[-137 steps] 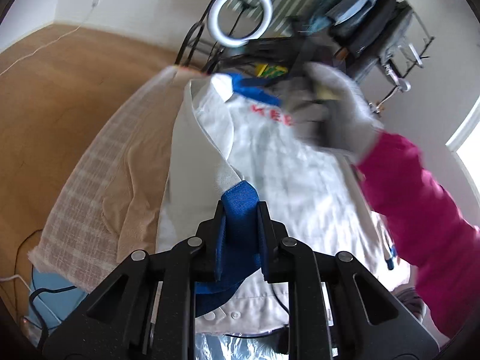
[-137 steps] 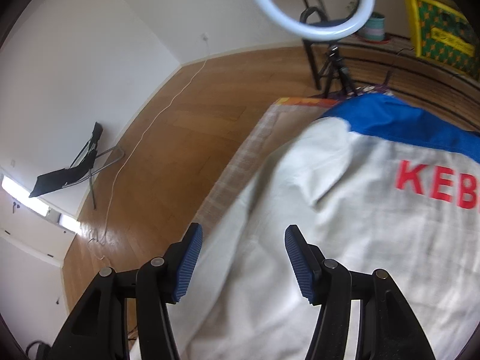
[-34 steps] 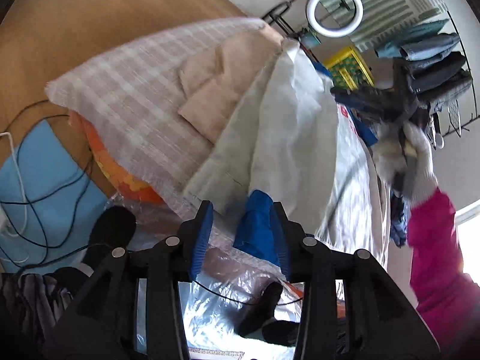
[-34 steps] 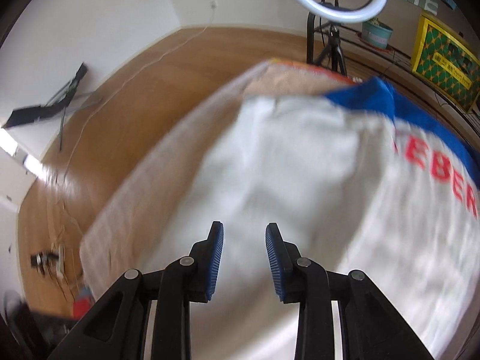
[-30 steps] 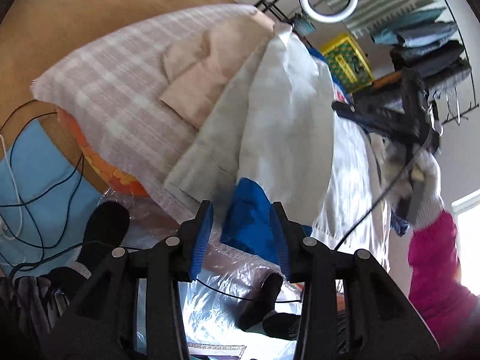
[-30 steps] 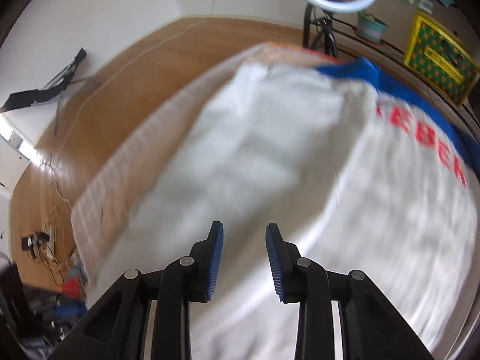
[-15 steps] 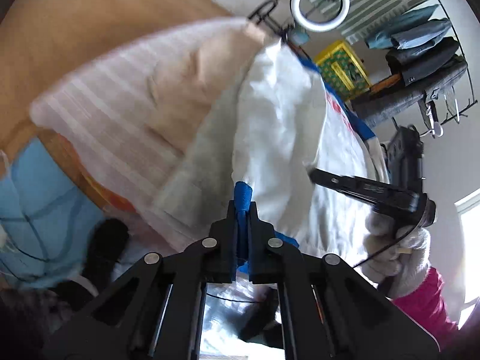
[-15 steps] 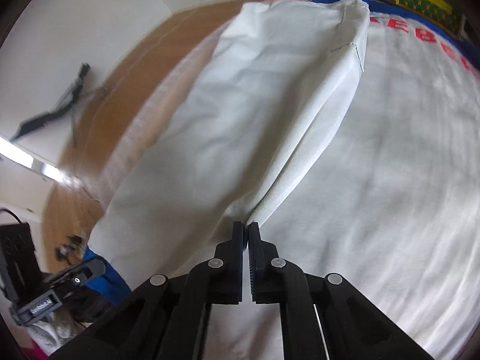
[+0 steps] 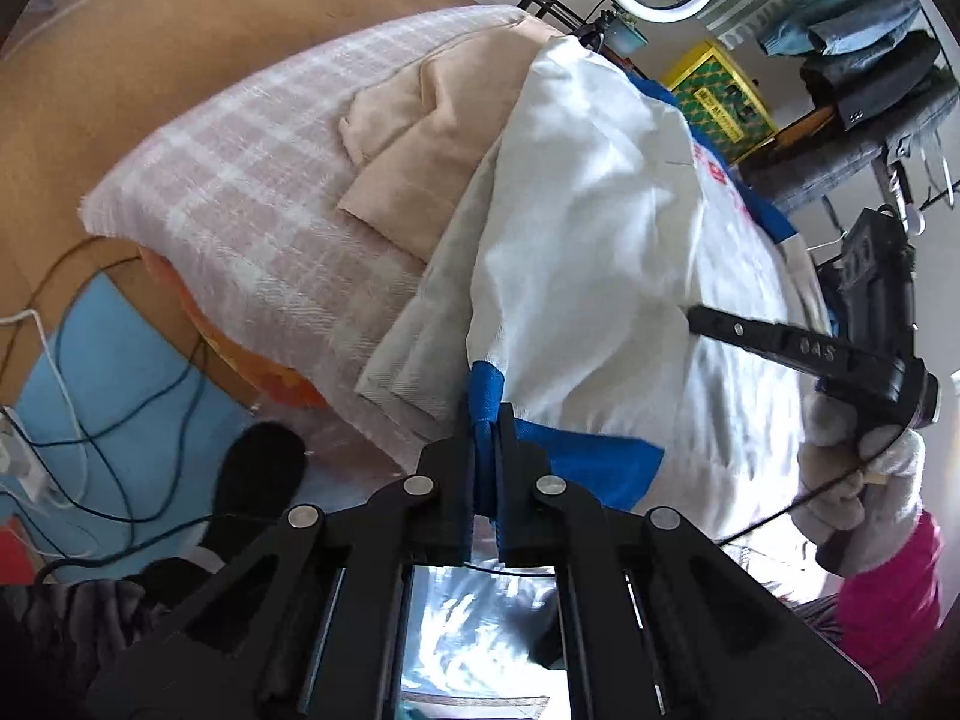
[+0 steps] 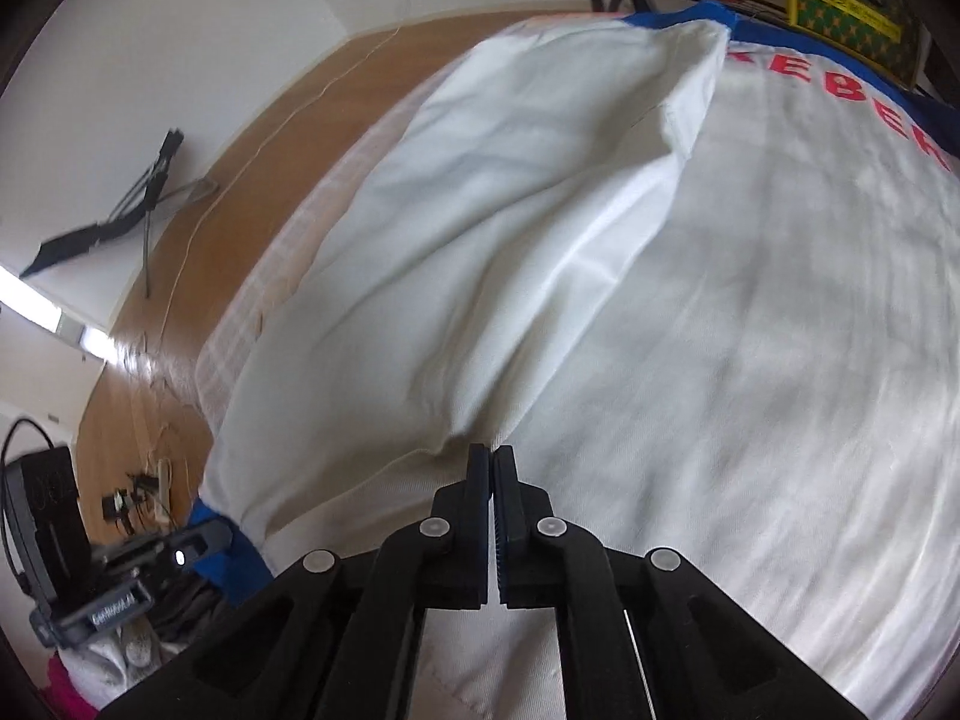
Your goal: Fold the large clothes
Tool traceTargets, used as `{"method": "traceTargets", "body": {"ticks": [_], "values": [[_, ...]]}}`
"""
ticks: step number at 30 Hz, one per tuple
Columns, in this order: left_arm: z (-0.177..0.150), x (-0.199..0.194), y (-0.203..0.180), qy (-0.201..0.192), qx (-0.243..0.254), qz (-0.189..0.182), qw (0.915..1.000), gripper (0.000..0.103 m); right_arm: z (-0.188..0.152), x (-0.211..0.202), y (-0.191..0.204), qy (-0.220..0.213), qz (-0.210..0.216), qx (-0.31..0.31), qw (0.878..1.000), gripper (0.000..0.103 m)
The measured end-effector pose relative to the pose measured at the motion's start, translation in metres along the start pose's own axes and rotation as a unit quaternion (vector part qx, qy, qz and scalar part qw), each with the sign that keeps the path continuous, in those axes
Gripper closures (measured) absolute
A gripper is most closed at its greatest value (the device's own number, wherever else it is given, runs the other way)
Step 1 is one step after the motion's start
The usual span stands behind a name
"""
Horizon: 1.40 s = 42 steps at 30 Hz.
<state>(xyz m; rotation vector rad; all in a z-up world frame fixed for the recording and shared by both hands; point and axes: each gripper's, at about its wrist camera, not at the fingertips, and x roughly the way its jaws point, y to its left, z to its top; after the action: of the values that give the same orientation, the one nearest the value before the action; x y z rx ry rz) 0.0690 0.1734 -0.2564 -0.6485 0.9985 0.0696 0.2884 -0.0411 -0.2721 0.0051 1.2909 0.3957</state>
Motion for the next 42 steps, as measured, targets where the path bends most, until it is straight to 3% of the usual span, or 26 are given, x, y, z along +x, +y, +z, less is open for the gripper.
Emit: {"method": "traceTargets", "body": {"ticks": [4, 5, 8, 9, 13, 19, 22, 24, 25, 27, 29, 34, 36, 40, 42], "values": [[0.001, -0.011, 0.0, -0.004, 0.016, 0.007, 0.9998, 0.099, -0.007, -0.006, 0.014, 0.003, -0.051, -0.05, 0.997, 0.089], [0.003, -0.014, -0.001, -0.003, 0.023, 0.017, 0.9996, 0.088, -0.008, -0.01, 0.015, -0.002, -0.063, -0.052, 0.997, 0.08], [0.013, -0.021, 0.008, -0.019, 0.02, 0.032, 0.9991, 0.052, -0.017, -0.033, 0.018, -0.041, -0.074, -0.049, 0.995, 0.078], [0.017, -0.019, 0.012, -0.016, 0.011, 0.032, 0.9993, 0.048, -0.02, -0.042, 0.02, -0.057, -0.054, -0.046, 0.996, 0.078], [0.034, 0.0, 0.023, 0.022, -0.008, 0.015, 0.9996, 0.048, -0.032, -0.046, 0.034, -0.073, 0.013, -0.038, 0.996, 0.078], [0.042, 0.022, 0.026, 0.056, -0.016, -0.003, 0.9983, 0.048, -0.04, -0.027, 0.045, -0.073, 0.035, -0.052, 0.995, 0.077], [0.043, 0.024, 0.026, 0.054, -0.012, -0.009, 0.9984, 0.048, -0.039, -0.011, 0.033, -0.048, 0.053, -0.028, 0.997, 0.077], [0.044, 0.027, 0.024, 0.06, -0.01, -0.018, 0.998, 0.065, -0.041, -0.003, 0.026, -0.038, 0.047, -0.021, 0.998, 0.076], [0.044, 0.027, 0.023, 0.061, -0.011, -0.017, 0.998, 0.065, -0.041, 0.003, 0.024, -0.028, 0.042, -0.016, 0.999, 0.076], [0.043, 0.026, 0.018, 0.058, -0.004, -0.018, 0.9982, 0.078, -0.042, 0.011, 0.017, -0.019, 0.04, -0.008, 0.999, 0.077], [0.044, 0.02, 0.008, 0.043, 0.01, -0.02, 0.9988, 0.084, -0.041, 0.011, 0.018, -0.022, 0.038, -0.012, 0.999, 0.077], [0.046, 0.0, -0.017, 0.006, 0.046, -0.026, 0.9986, 0.088, -0.038, 0.012, 0.02, -0.017, 0.043, -0.009, 0.999, 0.075], [0.046, -0.005, -0.028, -0.006, 0.063, -0.029, 0.9976, 0.089, -0.034, 0.004, 0.017, -0.017, 0.043, 0.005, 0.999, 0.068], [0.044, -0.014, -0.045, -0.026, 0.086, -0.037, 0.9953, 0.091, -0.012, -0.028, 0.007, -0.059, 0.055, 0.027, 0.996, 0.061], [0.044, -0.017, -0.052, -0.032, 0.095, -0.046, 0.9939, 0.092, 0.005, -0.043, 0.006, -0.076, 0.062, 0.033, 0.995, 0.047]]}}
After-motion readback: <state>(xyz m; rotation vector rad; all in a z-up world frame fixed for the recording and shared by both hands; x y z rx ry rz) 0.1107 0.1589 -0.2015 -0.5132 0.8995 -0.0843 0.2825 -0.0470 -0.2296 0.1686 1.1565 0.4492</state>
